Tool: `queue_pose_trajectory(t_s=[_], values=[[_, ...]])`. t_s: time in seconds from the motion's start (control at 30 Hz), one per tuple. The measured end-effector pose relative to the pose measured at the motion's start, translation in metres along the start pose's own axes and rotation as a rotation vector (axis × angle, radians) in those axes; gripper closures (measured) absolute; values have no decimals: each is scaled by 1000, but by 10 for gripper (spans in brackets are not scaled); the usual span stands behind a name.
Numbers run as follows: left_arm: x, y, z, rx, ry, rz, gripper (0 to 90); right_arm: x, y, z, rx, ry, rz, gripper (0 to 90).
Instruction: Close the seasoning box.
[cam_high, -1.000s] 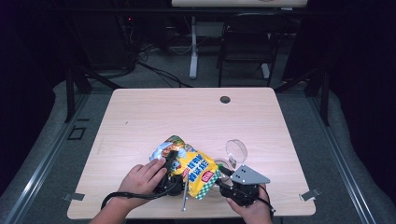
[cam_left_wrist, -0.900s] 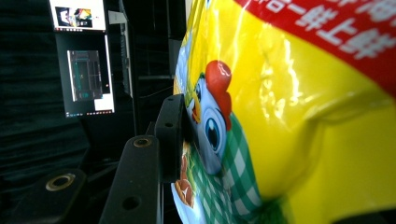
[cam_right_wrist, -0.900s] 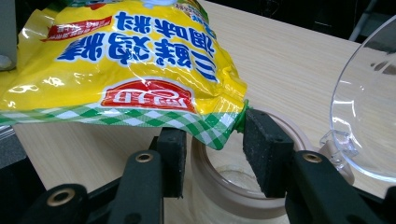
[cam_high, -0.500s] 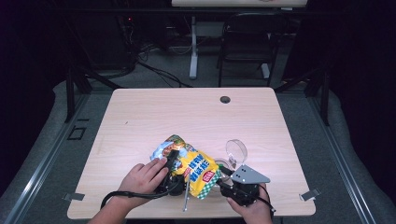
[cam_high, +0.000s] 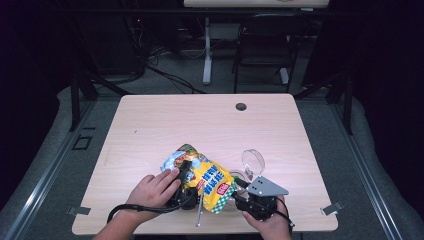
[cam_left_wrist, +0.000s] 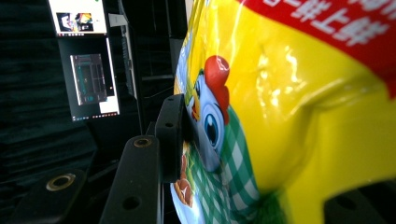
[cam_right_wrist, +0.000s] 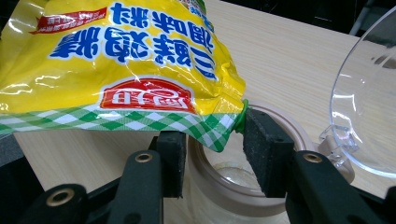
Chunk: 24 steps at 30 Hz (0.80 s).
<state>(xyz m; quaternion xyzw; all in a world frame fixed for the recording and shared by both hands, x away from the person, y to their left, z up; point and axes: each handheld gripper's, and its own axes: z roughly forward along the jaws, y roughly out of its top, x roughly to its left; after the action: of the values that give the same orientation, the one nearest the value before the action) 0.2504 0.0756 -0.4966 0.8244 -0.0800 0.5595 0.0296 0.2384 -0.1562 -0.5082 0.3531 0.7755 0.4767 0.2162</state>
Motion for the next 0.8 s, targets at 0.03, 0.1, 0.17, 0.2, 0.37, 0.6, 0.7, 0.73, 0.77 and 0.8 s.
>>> queue_pose_trajectory(t_s=[0.03,0.1,0.17,0.2,0.37,0.6,0.7,0.73,0.77,0.8], values=[[0,0,0,0,2,-2,632,0,0,0,1,-1,-1,600],[1,0,-1,-3,6,8,633,0,0,0,1,-1,-1,600],[1,0,-2,-9,11,-2,635,0,0,0,-2,-2,3,598],[1,0,-3,-10,10,3,637,-1,0,0,-3,-1,4,598],[2,1,-5,-20,14,8,649,-1,0,0,0,-7,9,598],[1,5,-7,-28,3,45,680,-2,0,0,10,-8,11,603],[1,5,-8,-29,-9,45,683,-2,-1,1,14,-6,10,607],[1,5,-8,-29,-7,48,684,-2,-1,1,18,-5,9,607],[1,4,-8,-30,-7,51,684,-2,-1,1,17,-4,10,608],[1,4,-9,-32,-7,50,685,-2,-1,1,19,-3,10,608]])
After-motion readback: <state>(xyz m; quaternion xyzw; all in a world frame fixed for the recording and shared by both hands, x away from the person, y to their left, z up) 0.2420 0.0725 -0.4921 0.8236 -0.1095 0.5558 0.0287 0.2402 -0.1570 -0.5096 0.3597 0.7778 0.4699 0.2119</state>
